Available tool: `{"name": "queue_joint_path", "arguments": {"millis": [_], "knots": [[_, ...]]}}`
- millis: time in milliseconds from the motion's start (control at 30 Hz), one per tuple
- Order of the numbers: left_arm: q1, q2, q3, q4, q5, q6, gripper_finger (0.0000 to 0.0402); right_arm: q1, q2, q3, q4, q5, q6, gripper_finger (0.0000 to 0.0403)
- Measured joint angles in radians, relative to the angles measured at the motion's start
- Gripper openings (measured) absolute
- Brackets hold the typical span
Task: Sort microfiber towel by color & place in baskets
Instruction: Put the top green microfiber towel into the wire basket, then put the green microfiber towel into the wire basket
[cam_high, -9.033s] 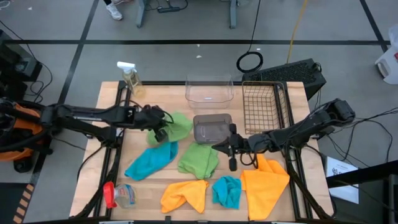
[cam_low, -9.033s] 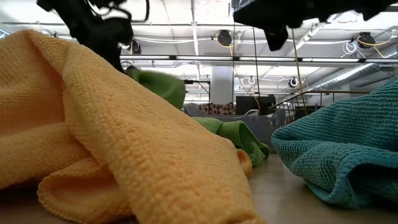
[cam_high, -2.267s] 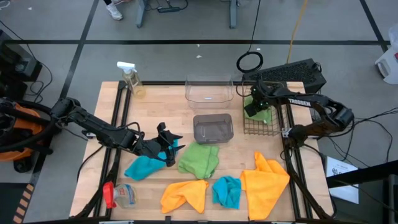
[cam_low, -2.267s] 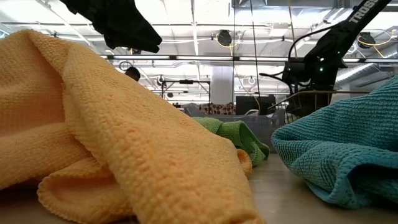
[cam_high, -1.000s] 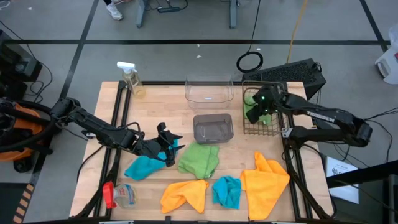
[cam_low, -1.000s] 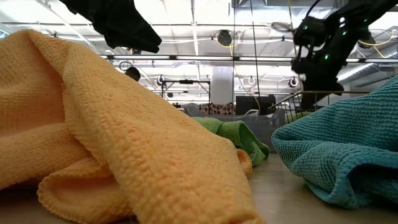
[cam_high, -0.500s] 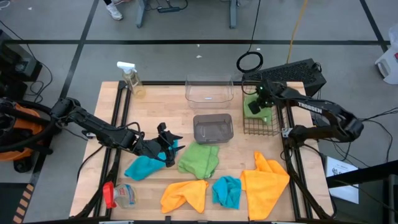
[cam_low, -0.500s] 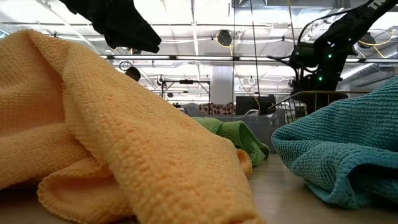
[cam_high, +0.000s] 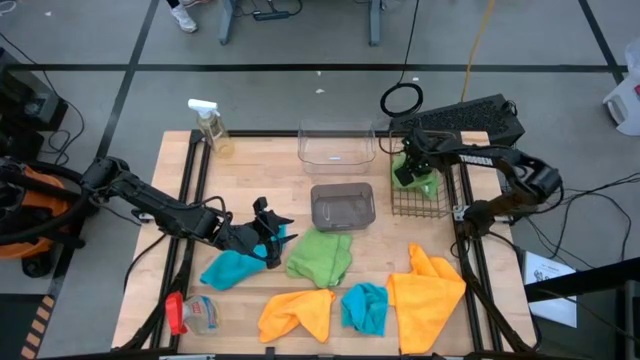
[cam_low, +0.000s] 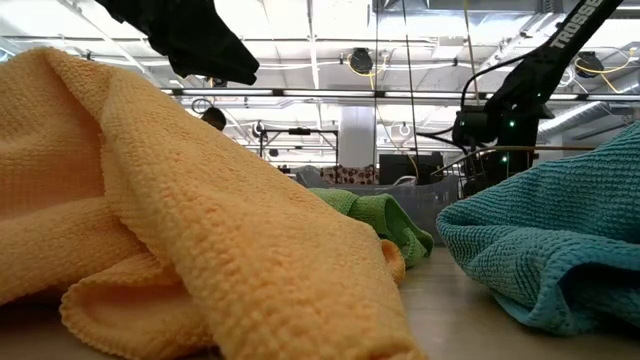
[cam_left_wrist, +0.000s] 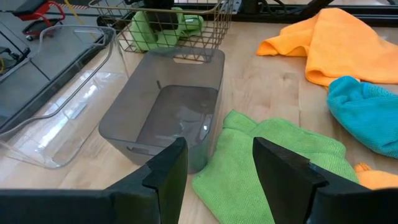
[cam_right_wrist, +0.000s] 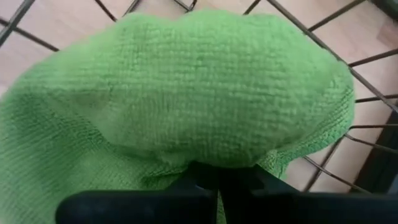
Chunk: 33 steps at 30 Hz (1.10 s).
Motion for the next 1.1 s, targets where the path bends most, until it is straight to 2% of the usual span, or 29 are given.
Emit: {"name": "queue_joint_path", "arguments": {"millis": [233,467,700,833,1100], "knots": [[0.000,0.000,0.000,0.000,0.000,0.000,0.0190,0.010,-0.055,-0.001,-0.020,-0.016,-0.007,0.0000],[0.000,0.000,0.000,0.000,0.000,-0.001,0.0189,0.010,-0.220,-0.001,-0.074,-0.018,-0.008,0.0005],[0.000,0.000,0.000,0.001,0.000,0.000,0.0189,0.032,-0.406,-0.001,-0.197,-0.034,0.061,0.0015],[0.000,0.002,0.000,0.002,0.000,0.000,0.0189,0.125,-0.522,-0.001,-0.216,-0.096,0.120,0.0017],[0.023,0.069,0.000,0.022,0.083,0.004,0.0189,0.394,-0.743,-0.002,-0.145,-0.089,0.242,0.0017]]}}
